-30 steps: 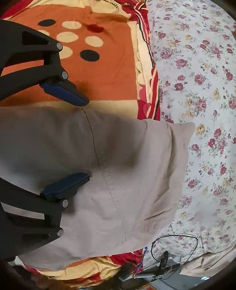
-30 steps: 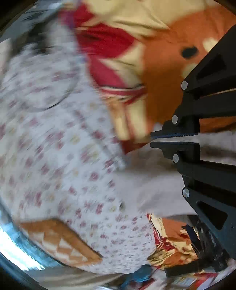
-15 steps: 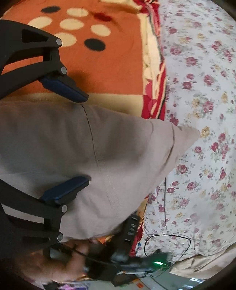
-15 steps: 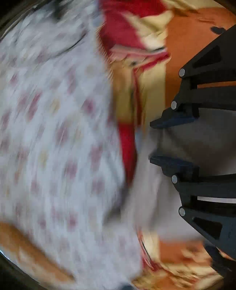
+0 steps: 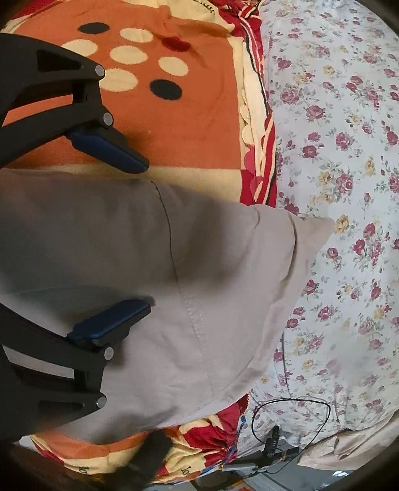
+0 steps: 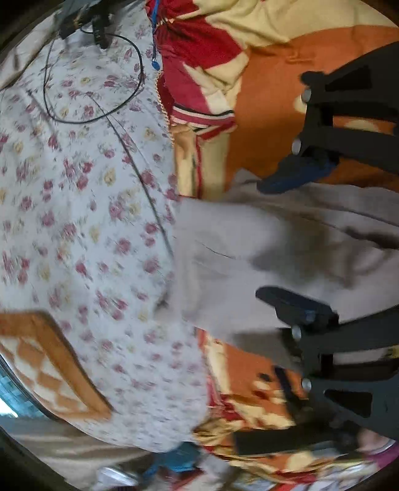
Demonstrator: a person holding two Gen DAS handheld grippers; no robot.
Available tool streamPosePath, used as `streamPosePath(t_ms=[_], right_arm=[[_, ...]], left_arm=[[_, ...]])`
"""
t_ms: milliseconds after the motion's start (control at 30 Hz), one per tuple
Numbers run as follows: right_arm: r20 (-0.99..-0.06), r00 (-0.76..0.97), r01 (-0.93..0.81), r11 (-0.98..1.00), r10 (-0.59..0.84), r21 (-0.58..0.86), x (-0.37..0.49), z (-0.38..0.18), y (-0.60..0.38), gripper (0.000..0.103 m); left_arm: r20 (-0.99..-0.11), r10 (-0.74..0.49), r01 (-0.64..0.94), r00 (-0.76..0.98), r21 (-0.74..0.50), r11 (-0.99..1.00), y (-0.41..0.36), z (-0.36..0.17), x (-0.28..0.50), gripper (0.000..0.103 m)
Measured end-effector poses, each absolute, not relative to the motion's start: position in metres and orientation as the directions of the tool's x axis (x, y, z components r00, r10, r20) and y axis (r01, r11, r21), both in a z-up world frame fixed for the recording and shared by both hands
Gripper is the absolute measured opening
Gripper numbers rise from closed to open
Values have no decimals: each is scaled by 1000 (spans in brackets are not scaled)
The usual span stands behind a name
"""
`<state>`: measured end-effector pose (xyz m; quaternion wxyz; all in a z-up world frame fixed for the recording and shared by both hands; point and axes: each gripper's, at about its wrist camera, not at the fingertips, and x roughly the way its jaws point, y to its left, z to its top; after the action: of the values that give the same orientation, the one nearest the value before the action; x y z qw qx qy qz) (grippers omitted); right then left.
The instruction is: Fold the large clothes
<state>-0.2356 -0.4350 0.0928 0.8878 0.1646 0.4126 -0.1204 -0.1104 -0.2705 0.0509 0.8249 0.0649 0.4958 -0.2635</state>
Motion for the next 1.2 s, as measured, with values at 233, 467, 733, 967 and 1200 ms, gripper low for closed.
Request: streamPosePath(t_ms=[233,467,733,967,1200], right_arm=[[-835,532,464,873,-142,148,-249,30,-453,67],[-809,581,497,825,-88,267,-261,37,-463,71],[-739,673,458,779,10,428,-251,42,-495,86],[-654,705,320,700,275,639,-222,11,-508,91],[-663,687,225,781,297,583,-198,25,-475,65]], left_arm=[[-854,-380,528,355,-153,836,-272,48,-117,85],[-852,-412,535,324,-194,822,-264,52,-116,85],[-819,-533,577,213,-335,745,-256,61,-97,85],[-809,-587,537,21,-486,689,-260,28,-75,89],[-774,-633,555,-8,-530,641,-263,32,-78,60]])
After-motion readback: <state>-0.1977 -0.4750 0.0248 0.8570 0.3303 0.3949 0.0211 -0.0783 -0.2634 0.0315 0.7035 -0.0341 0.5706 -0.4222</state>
